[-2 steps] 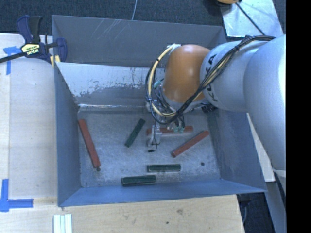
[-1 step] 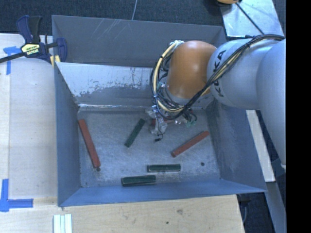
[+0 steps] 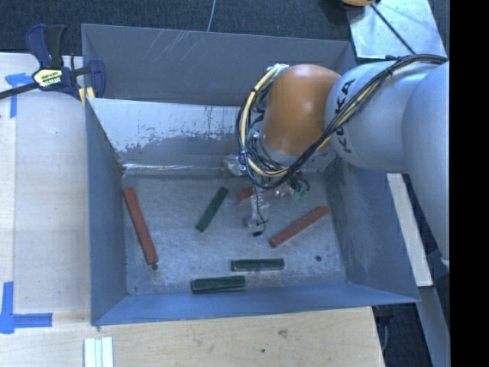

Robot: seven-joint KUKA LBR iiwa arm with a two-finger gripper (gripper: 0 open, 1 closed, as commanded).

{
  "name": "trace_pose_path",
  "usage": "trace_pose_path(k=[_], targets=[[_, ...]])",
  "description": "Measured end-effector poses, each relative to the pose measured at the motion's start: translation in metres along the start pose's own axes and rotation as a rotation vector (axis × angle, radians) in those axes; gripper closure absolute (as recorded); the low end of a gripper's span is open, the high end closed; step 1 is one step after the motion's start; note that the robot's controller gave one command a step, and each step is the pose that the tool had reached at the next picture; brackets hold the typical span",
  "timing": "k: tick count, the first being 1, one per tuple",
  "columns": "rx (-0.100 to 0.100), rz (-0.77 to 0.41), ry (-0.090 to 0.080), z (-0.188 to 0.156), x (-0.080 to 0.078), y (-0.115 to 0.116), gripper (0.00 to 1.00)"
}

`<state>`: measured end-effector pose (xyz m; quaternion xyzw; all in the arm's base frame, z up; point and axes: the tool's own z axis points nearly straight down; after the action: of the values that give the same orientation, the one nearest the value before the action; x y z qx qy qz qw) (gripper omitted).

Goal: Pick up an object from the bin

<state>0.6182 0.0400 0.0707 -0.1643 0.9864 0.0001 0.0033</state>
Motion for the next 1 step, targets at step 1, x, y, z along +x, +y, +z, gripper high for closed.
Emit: trace_pose_path(k=[1], targets=[[0.0, 0.001, -0.001, -0.0005, -0.0004, -0.0001, 1.0]])
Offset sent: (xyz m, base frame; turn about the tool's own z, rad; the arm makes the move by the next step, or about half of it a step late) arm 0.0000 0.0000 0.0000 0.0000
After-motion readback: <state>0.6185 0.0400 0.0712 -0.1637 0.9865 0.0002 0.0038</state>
